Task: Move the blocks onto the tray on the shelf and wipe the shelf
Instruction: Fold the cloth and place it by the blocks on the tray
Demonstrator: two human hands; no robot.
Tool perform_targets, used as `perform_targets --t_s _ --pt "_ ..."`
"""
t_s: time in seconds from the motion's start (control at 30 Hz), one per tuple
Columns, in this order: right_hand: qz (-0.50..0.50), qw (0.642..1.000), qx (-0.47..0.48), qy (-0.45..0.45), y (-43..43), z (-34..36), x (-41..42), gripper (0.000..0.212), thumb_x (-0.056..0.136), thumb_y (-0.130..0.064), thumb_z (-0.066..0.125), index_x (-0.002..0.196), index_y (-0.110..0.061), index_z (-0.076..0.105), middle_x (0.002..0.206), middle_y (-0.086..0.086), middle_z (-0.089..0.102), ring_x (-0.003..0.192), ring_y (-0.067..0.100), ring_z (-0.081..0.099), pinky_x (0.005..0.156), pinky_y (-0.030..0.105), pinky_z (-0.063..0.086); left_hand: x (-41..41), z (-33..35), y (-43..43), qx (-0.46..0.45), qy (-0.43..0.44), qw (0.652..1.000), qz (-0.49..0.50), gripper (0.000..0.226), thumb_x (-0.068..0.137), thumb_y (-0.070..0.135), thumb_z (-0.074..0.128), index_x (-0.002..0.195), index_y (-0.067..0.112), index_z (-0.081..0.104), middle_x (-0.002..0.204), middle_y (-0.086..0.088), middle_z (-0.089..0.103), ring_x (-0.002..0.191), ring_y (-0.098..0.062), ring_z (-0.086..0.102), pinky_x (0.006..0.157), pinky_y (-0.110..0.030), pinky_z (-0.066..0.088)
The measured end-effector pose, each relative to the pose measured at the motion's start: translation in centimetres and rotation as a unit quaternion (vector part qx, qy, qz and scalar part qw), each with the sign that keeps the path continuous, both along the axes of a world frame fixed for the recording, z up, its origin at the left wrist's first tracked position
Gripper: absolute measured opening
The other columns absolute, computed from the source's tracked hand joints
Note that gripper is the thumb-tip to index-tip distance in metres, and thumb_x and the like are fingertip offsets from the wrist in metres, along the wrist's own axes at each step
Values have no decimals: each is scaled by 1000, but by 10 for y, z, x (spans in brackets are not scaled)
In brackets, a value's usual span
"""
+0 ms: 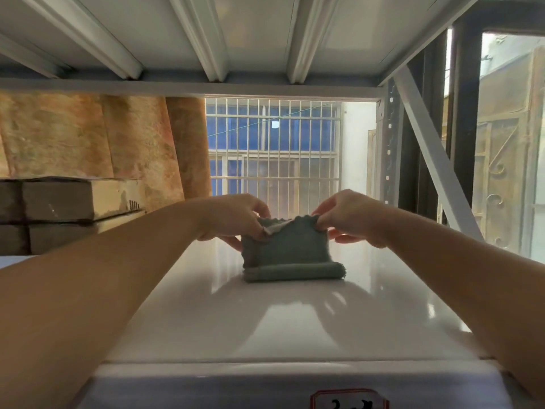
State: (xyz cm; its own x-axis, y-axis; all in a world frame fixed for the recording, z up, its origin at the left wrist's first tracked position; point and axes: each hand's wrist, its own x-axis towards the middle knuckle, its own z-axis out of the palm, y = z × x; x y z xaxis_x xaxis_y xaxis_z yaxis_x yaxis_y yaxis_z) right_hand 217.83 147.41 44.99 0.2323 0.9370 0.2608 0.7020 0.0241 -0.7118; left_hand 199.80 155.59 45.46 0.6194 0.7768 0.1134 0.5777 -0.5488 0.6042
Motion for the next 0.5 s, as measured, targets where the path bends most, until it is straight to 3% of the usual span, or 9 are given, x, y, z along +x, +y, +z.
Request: perform_targets --t_s 0.1,0.17,0.23,0.27,0.33,0.5 --pt "-19 998 23 -63 5 -6 -1 19 88 1 57 103 -4 67 91 6 60 81 15 54 56 17 44 5 -1 -1 41 2 999 18 10 87 13 62 89 22 57 98 -1 60 86 -13 56 62 -21 49" --pt "-14 999 -2 -36 7 -6 -2 12 89 2 56 90 -7 64 87 10 62 71 15 60 53 19 52 6 -3 0 46 -2 999 29 10 89 14 59 97 20 57 97 2 59 84 -11 55 59 -18 47" --pt "1 1000 -17 11 8 -4 -3 8 89 -2 60 84 -7 63 92 14 66 70 18 67 60 22 59 9 -5 0 47 -28 998 32 10 91 15 57 101 18 58 88 1 59 73 -7 54 49 -14 48" --pt "7 1000 -11 26 8 -4 -3 3 88 -7 63 87 -5 65 94 15 68 73 19 69 65 23 60 11 -5 -2 50 -52 997 30 8 92 17 57 100 16 59 82 1 58 68 -7 53 46 -11 47" --pt "19 999 10 37 10 -3 -1 17 87 -17 67 94 -1 66 93 14 68 73 19 68 66 23 60 13 -4 -3 74 -94 992 31 9 92 21 58 95 13 60 73 2 56 62 -6 51 43 -9 44" --pt "37 999 27 2 9 -3 0 10 88 -9 65 93 -1 62 83 12 65 72 18 66 61 18 57 11 -3 -1 134 -93 986 42 10 90 11 59 98 7 64 69 -1 56 59 -9 51 46 -12 43"
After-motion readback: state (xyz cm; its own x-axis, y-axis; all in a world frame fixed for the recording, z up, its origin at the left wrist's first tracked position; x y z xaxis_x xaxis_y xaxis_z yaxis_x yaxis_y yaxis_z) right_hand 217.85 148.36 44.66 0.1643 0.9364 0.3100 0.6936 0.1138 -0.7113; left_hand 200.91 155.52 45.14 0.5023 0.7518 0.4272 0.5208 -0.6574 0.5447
